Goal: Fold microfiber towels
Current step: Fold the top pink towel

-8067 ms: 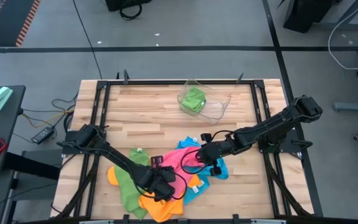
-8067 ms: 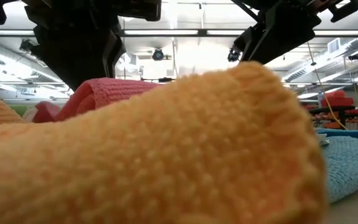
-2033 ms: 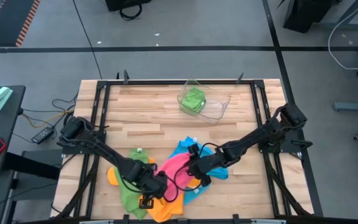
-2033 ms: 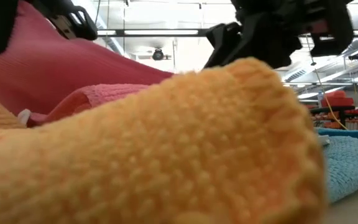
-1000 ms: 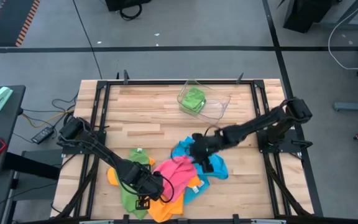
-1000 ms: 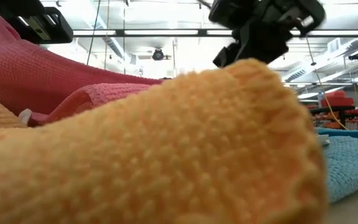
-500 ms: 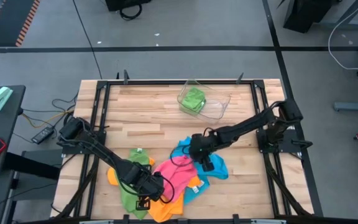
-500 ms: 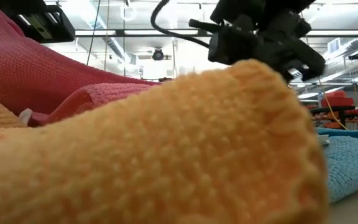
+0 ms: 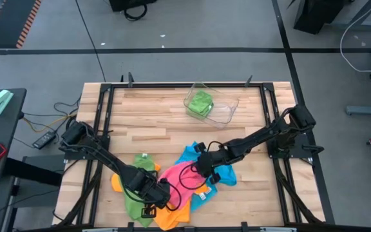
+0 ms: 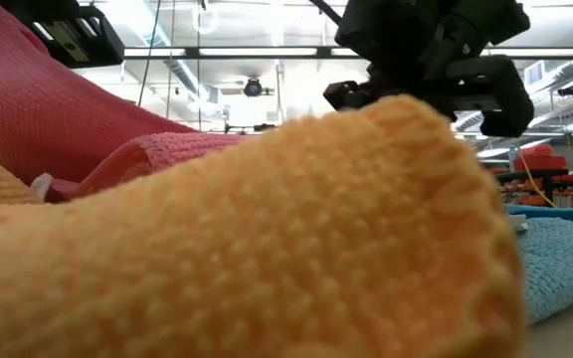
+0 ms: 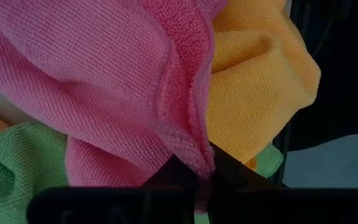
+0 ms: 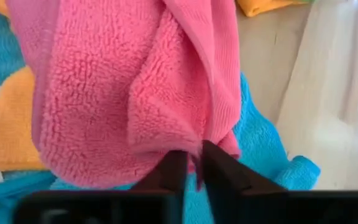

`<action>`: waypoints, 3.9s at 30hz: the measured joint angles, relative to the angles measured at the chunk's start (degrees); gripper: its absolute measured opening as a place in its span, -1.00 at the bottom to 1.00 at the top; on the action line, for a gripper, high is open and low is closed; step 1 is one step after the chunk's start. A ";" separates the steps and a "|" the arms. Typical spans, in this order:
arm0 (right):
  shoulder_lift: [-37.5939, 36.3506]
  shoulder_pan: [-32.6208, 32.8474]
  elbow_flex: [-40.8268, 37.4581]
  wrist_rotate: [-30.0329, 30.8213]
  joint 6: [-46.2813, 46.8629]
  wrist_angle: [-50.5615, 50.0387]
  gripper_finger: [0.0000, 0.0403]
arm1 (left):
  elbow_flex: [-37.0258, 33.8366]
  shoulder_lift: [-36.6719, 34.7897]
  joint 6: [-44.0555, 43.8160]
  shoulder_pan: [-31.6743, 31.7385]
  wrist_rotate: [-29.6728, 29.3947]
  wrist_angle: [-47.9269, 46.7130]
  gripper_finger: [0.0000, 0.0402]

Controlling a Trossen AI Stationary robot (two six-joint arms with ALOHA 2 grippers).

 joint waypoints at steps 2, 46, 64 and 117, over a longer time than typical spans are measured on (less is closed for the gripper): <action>0.00 0.03 0.00 0.46 -1.23 0.66 -0.95 | 0.00 0.00 0.71 0.00 -0.47 0.07 -0.94; -3.15 11.87 -5.29 23.50 -36.14 14.15 -0.94 | 0.00 -4.29 -2.72 -1.42 -0.72 -1.65 -0.92; -2.62 13.63 -5.27 14.31 -27.96 14.31 -0.94 | 0.00 -4.37 -12.60 -4.87 1.47 -16.23 -0.95; 0.61 6.28 -4.90 -19.11 38.67 22.50 -0.06 | 0.00 -4.42 -18.23 -7.52 -5.21 -11.65 -0.89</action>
